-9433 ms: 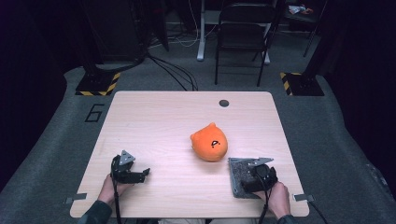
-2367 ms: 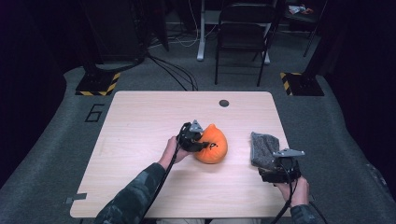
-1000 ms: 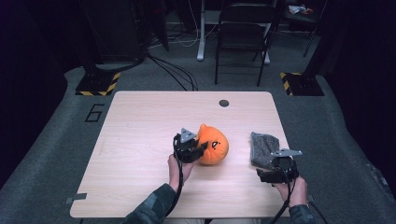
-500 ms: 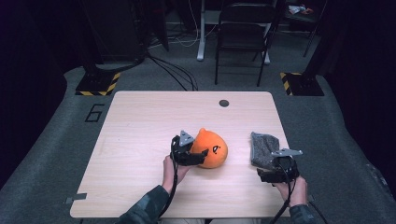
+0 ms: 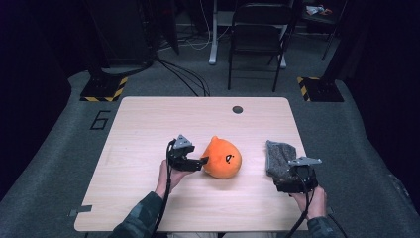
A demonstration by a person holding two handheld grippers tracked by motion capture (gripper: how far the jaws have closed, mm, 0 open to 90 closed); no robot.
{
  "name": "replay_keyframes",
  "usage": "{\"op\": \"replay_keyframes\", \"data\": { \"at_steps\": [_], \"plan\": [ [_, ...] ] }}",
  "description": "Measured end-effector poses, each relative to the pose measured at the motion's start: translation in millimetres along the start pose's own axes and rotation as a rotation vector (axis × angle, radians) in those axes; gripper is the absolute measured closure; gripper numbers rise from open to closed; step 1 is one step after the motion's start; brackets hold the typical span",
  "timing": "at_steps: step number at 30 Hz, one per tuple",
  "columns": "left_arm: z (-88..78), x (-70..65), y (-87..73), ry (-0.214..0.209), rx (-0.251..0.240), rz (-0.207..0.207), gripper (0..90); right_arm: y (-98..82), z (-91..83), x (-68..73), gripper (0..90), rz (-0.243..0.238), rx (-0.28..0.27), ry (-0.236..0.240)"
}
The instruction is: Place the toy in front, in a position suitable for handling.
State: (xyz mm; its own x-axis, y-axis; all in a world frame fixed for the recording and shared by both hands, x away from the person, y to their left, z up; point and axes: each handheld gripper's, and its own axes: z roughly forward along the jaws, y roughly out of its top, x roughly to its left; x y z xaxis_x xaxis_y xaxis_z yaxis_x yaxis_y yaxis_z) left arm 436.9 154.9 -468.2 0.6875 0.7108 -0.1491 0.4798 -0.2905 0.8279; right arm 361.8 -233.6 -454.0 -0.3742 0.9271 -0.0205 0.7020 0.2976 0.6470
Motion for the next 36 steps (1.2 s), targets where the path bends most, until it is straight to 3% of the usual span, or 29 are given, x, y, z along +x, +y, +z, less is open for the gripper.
{"op": "replay_keyframes", "data": {
  "at_steps": [2,4,7,12,14,16,24,36],
  "plan": [
    [4.9,-2.2,-1.7,-0.035,0.007,0.020,28.3,0.1,-1.0,-0.4,11.0,0.005,-0.009,-0.001],
    [7.8,-3.8,-3.4,-0.040,0.024,0.032,34.5,0.5,-2.4,-2.3,11.1,0.005,-0.016,-0.004],
    [9.3,-4.2,-6.9,-0.075,0.025,0.021,45.9,1.5,-4.5,-5.4,11.1,0.017,-0.028,-0.009],
    [9.8,-4.9,-11.3,-0.085,0.031,0.030,60.3,4.1,-3.2,-10.3,11.3,0.034,-0.040,-0.015],
    [9.6,-7.1,-13.0,-0.072,0.026,0.018,66.1,5.8,-1.5,-11.0,11.4,0.044,-0.040,-0.019],
    [9.5,-7.7,-13.2,-0.068,0.030,0.033,70.1,8.0,1.1,-12.4,11.6,0.034,-0.044,-0.029],
    [7.6,-16.3,-16.0,-0.035,0.018,0.010,76.2,18.6,16.3,-18.7,12.2,0.073,-0.038,-0.067],
    [6.3,-21.8,-16.7,-0.017,0.018,0.008,76.1,28.1,58.3,-31.3,14.1,0.109,0.012,-0.123]
  ]
}}
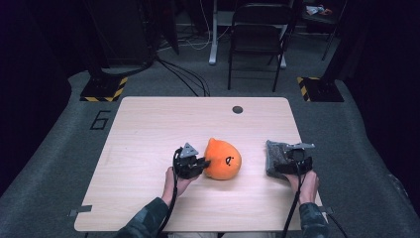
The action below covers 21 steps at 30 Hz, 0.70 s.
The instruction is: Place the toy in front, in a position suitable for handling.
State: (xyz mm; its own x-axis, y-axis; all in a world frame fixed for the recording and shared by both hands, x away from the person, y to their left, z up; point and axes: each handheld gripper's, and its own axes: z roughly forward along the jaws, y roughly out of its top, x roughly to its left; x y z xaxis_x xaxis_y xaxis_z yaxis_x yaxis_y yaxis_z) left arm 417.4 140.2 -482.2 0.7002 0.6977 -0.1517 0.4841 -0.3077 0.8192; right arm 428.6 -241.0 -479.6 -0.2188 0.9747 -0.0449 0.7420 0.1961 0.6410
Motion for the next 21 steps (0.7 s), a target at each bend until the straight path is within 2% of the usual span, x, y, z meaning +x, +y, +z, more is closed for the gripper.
{"op": "replay_keyframes", "data": {
  "at_steps": [4,5,7,8,11,12,17,21],
  "plan": [
    [0.1,-0.2,0.0,0.001,0.002,-0.006,76.2,-1.3,12.7,-1.2,19.2,0.022,0.034,-0.008],
    [0.6,-0.6,-0.2,0.006,-0.005,-0.009,76.2,-2.0,15.9,-2.0,20.8,0.013,0.040,-0.012],
    [0.7,-0.9,-0.2,0.008,-0.004,-0.009,76.2,-3.9,20.8,-1.2,28.1,0.025,0.072,-0.016],
    [0.7,-0.9,-0.1,0.008,-0.003,-0.009,76.2,-4.8,23.8,-2.5,30.4,0.007,0.074,-0.018],
    [0.7,-0.9,-0.1,0.008,-0.003,-0.009,76.1,-5.3,24.9,-3.1,41.0,0.018,0.079,-0.002],
    [0.7,-0.8,0.0,0.009,-0.002,-0.008,76.1,-5.6,24.8,-3.7,45.5,0.011,0.073,0.005],
    [0.8,-1.3,0.0,0.014,0.001,-0.007,75.8,-9.3,23.5,-6.0,68.4,0.045,0.046,0.038],
    [1.2,-1.9,0.3,0.019,-0.002,-0.007,75.7,-10.9,22.7,-7.8,74.6,0.066,0.026,0.037]
  ]
}}
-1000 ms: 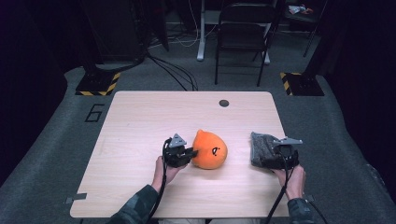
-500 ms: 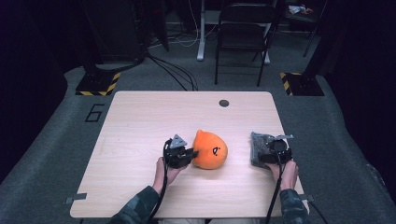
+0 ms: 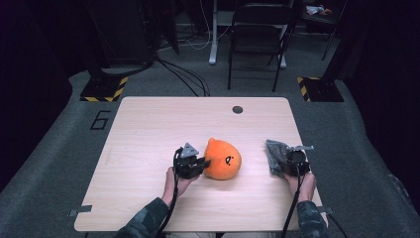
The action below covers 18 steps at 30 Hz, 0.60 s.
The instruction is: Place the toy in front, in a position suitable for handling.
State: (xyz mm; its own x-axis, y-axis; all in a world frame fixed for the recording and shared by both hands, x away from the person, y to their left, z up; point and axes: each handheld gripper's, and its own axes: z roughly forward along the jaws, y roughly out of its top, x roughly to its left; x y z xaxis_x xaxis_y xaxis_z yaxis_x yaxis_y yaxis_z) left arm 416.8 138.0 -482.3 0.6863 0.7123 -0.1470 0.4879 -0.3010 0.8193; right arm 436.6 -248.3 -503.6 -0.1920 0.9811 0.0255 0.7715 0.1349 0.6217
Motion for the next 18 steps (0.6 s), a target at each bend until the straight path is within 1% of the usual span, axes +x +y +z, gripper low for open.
{"op": "replay_keyframes", "data": {
  "at_steps": [1,2,3,5,6,7,9,11,12,13,15,18],
  "plan": [
    [-0.1,-0.3,0.3,0.002,0.002,-0.002,75.6,0.2,-1.4,0.5,75.3,0.010,0.004,-0.002],
    [0.0,-0.3,0.4,0.002,0.001,-0.002,75.6,0.3,-2.2,-1.6,75.8,0.009,-0.012,0.003],
    [0.0,-0.3,0.5,0.002,0.001,-0.001,75.6,0.8,-4.8,-1.8,76.0,0.027,-0.020,0.005],
    [0.0,-0.2,0.5,0.002,0.001,-0.001,75.5,3.0,-11.7,-4.5,76.1,0.032,-0.056,0.007],
    [0.1,-0.2,0.6,0.002,0.000,-0.001,75.5,4.5,-16.4,-4.6,76.1,0.048,-0.067,0.013],
    [0.1,-0.1,0.6,0.002,0.001,-0.001,75.4,6.4,-21.8,-4.8,76.1,0.041,-0.090,0.019],
    [0.1,-0.3,0.8,0.001,0.000,-0.004,75.4,9.7,-30.4,-2.5,76.1,0.036,-0.114,0.030],
    [0.1,-0.5,1.3,0.002,-0.001,0.001,75.3,11.9,-37.0,-0.3,76.1,0.027,-0.136,0.041],
    [0.3,-1.1,1.5,0.003,-0.002,0.000,75.3,13.0,-40.5,1.6,76.0,0.022,-0.145,0.048],
    [0.2,-1.1,1.8,0.005,-0.001,0.009,75.3,14.0,-44.5,4.3,76.0,0.019,-0.152,0.056],
    [0.2,-2.1,2.3,0.002,-0.002,0.003,75.3,15.5,-49.7,7.2,76.0,0.002,-0.164,0.064],
    [-0.2,-3.8,2.8,0.000,-0.006,0.000,75.2,18.2,-57.6,12.9,75.9,-0.004,-0.177,0.083]
  ]
}}
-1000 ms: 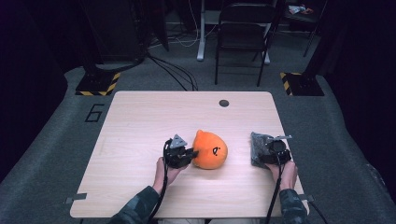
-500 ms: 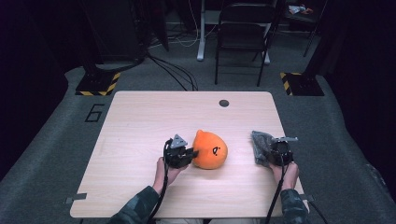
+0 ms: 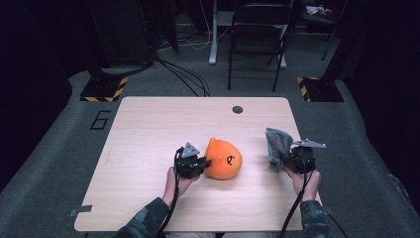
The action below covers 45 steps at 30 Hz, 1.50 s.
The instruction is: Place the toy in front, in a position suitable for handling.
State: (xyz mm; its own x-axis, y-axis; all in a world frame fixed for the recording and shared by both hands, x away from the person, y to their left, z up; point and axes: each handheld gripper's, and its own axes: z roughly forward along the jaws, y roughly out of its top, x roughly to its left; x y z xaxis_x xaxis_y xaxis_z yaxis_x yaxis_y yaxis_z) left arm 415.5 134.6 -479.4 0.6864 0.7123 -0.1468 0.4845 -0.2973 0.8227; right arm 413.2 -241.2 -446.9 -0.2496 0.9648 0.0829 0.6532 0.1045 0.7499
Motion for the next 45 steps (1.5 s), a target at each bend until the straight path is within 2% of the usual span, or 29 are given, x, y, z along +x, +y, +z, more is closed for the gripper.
{"op": "replay_keyframes", "data": {
  "at_steps": [8,17,24,26,34,36,45],
  "plan": [
    [-0.9,-2.6,2.6,-0.009,-0.005,0.009,75.2,7.0,-8.6,16.2,75.6,-0.030,-0.024,0.042],
    [-1.1,-4.7,3.6,-0.017,-0.009,-0.002,75.2,15.6,-15.9,39.5,75.4,-0.057,-0.031,0.111],
    [-1.8,-5.1,4.7,-0.019,-0.011,0.006,75.6,21.0,-17.5,57.8,75.4,-0.094,-0.035,0.154],
    [-1.7,-6.3,4.6,-0.023,-0.017,-0.008,76.0,22.7,-18.6,62.4,75.4,-0.102,-0.035,0.167],
    [-2.3,-8.6,5.7,-0.026,-0.025,0.010,77.4,27.6,-21.5,79.2,75.3,-0.120,-0.045,0.204],
    [-2.0,-11.0,5.6,-0.031,-0.035,-0.010,77.4,28.5,-21.4,83.8,75.3,-0.126,-0.048,0.213],
    [-2.6,-13.5,6.1,-0.039,-0.049,0.008,78.5,32.1,-17.3,104.6,75.3,-0.157,-0.039,0.244]
  ]
}}
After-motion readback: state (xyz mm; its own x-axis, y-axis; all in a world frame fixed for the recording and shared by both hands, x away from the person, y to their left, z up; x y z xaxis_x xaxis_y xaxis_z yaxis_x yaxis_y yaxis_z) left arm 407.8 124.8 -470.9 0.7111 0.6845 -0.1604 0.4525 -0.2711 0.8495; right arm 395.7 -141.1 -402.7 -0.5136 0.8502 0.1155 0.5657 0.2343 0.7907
